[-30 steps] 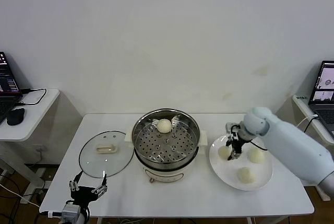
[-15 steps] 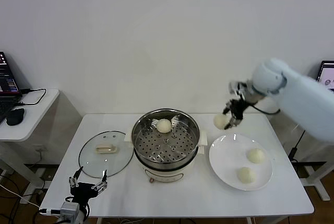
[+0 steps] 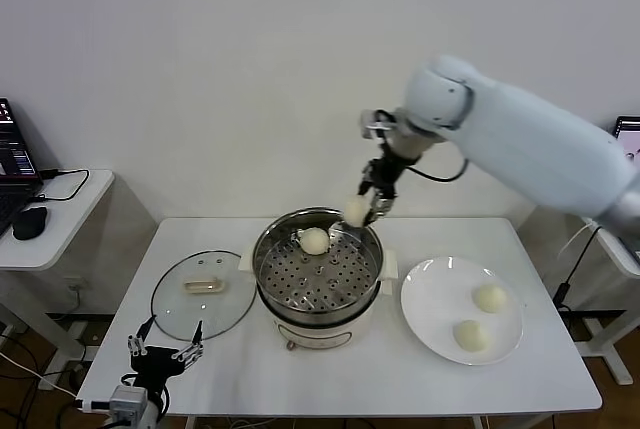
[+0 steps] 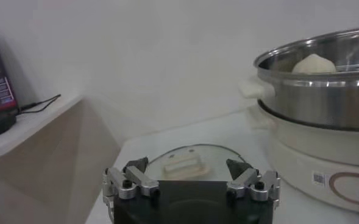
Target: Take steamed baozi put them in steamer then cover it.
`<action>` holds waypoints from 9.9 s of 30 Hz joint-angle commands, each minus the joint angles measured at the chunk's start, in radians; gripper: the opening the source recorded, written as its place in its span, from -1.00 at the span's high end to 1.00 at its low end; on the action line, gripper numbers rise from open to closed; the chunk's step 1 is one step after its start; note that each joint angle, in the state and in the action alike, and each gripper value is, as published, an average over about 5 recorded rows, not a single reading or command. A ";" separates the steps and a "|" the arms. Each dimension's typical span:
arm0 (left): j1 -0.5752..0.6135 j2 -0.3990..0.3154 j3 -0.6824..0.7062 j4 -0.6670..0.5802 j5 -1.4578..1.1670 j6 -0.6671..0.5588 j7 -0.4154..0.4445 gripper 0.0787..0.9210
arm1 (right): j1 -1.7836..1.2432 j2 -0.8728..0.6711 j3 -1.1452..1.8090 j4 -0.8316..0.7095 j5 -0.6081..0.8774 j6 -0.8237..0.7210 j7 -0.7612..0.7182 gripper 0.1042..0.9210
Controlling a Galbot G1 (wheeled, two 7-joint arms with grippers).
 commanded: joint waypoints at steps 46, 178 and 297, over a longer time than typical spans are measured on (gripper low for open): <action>-0.001 -0.007 0.003 -0.005 -0.015 0.001 -0.001 -0.77 | -0.220 0.314 0.038 -0.199 -0.179 -0.009 0.042 -0.65; -0.027 -0.018 0.019 0.045 0.006 0.000 -0.023 -0.77 | 0.041 -0.134 0.134 -0.077 -0.112 0.684 -0.125 -0.24; 0.003 -0.013 0.034 -0.019 -0.019 0.007 0.011 -0.77 | -0.757 -0.663 0.706 0.256 -0.479 0.231 0.021 -0.76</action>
